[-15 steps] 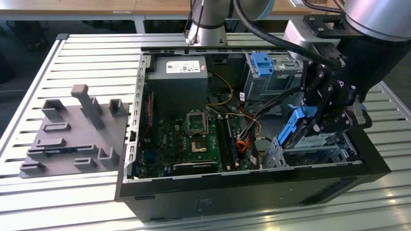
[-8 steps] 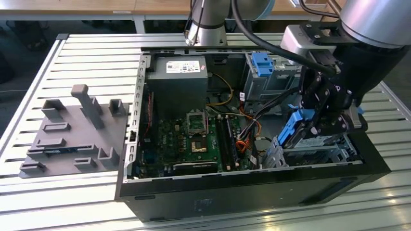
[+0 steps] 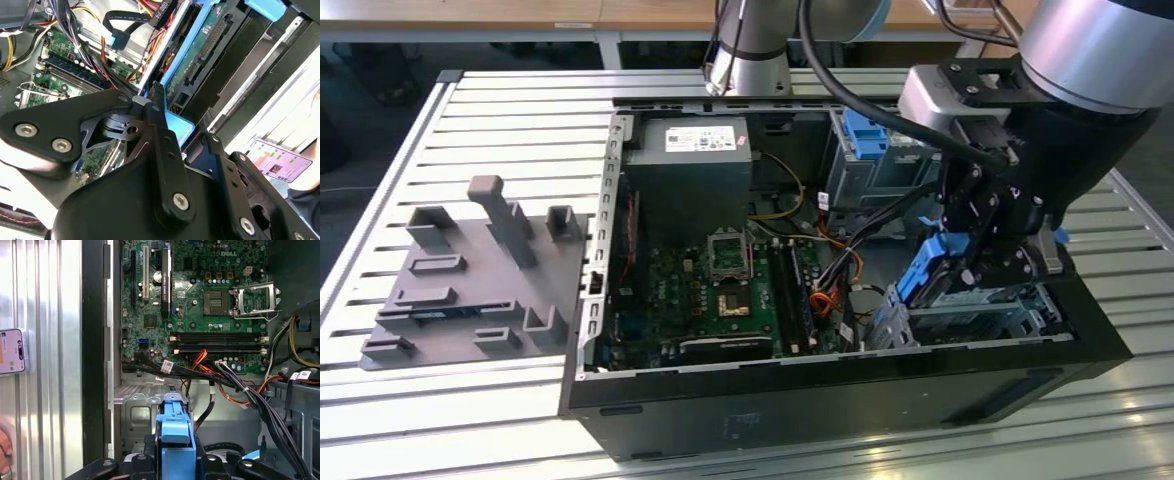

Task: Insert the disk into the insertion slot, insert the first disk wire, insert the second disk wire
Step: 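Insert the disk into the insertion slot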

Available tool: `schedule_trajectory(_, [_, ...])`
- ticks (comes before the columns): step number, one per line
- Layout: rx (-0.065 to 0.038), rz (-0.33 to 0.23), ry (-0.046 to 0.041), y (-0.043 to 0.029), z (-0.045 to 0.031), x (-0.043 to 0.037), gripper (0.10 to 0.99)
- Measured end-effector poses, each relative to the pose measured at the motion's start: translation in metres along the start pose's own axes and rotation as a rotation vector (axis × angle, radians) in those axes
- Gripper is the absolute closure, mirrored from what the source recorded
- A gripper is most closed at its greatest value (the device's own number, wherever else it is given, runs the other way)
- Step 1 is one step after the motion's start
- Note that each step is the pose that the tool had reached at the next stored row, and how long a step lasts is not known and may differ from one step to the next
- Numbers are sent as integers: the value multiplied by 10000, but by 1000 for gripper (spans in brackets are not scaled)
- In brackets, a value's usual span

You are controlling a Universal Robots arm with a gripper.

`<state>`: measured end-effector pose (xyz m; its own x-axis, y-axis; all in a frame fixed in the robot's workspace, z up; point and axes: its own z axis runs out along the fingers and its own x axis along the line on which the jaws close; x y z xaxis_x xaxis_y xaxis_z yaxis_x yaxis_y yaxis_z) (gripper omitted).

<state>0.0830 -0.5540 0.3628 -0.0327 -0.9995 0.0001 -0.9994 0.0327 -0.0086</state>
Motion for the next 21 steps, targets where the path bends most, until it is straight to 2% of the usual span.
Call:
schedule_trajectory(8, [0,-1,0,1,64,0,722])
schedule_trajectory(9, [-1,0,1,1,70,0,710])
schedule_trajectory(10, [0,0,0,1,78,0,655])
schedule_trajectory(12, [0,0,-2,1,93,0,655])
schedule_trajectory(13, [0,0,1,1,100,0,588])
schedule_trajectory(17, [-1,0,1,1,128,0,588])
schedule_trajectory(18, [0,0,0,1,133,0,604])
schedule_trajectory(19, [0,0,1,1,136,0,667])
schedule_trajectory(20, [0,0,1,1,139,0,667])
schedule_trajectory(21, [0,0,0,1,143,0,725])
